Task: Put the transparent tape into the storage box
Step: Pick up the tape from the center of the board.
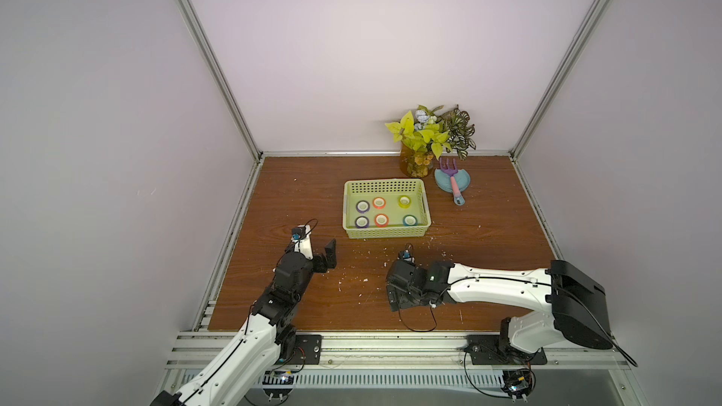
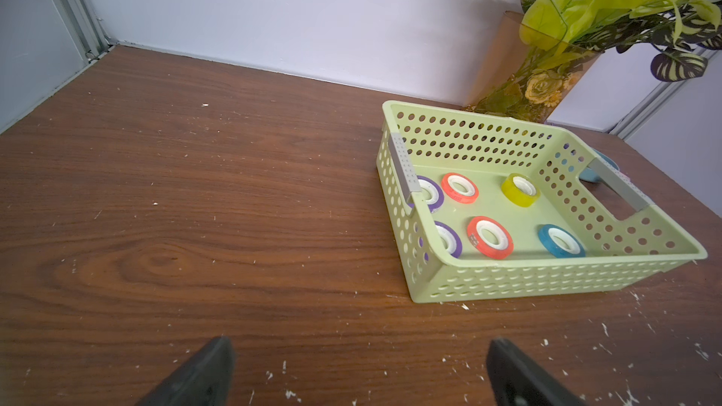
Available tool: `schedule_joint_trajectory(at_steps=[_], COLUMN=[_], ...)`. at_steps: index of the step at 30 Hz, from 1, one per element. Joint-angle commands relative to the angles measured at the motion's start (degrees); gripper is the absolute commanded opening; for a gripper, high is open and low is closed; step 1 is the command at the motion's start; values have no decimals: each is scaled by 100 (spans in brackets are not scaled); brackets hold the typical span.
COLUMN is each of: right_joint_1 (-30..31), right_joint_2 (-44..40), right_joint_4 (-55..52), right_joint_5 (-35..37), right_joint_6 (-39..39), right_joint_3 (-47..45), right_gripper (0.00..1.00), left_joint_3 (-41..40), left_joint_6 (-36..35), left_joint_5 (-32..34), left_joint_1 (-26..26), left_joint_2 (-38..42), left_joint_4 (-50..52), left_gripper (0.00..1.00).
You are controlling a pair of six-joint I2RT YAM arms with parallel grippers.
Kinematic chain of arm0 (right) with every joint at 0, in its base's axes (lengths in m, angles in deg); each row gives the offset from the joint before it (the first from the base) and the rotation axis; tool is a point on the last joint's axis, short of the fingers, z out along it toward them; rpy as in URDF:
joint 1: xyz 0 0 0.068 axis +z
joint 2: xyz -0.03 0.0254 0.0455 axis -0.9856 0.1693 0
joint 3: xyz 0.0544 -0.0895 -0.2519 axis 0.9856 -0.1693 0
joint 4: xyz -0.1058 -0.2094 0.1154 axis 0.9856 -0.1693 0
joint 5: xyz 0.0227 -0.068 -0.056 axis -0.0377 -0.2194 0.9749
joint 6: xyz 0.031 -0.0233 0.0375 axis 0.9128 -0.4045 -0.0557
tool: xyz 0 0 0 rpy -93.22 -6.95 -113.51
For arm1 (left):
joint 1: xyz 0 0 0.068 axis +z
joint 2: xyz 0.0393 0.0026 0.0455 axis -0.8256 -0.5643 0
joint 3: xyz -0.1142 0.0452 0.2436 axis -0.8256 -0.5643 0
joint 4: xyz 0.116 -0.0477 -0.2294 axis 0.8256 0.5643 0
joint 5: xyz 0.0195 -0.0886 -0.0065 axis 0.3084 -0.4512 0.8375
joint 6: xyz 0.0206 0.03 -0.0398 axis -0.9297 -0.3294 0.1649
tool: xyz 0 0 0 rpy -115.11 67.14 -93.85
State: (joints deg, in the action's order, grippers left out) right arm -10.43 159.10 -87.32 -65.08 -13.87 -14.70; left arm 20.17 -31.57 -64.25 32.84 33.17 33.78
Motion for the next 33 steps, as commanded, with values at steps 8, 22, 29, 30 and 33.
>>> schedule_joint_trajectory(at_steps=[8, 22, 29, 30, 33], right_joint_1=[40, 40, 46, 49, 54], right_joint_2=[120, 379, 359, 366, 351], right_joint_4=[368, 552, 579, 583, 579], right_joint_5=[259, -69, -175, -186, -223], right_joint_6=[265, 156, 166, 165, 165], right_joint_3=[6, -147, -280, -292, -329], right_gripper=[91, 78, 74, 73, 71], left_joint_3=[-3, -3, -3, -3, -3], left_joint_6=[-50, -47, -48, -46, -50], left_joint_5=[-36, -30, -35, -29, -29], left_joint_1=[49, 51, 51, 48, 51], left_joint_2=[-65, -74, -65, -65, -65], left_joint_4=[-177, -177, -177, -177, -177], left_gripper=[100, 100, 100, 100, 100])
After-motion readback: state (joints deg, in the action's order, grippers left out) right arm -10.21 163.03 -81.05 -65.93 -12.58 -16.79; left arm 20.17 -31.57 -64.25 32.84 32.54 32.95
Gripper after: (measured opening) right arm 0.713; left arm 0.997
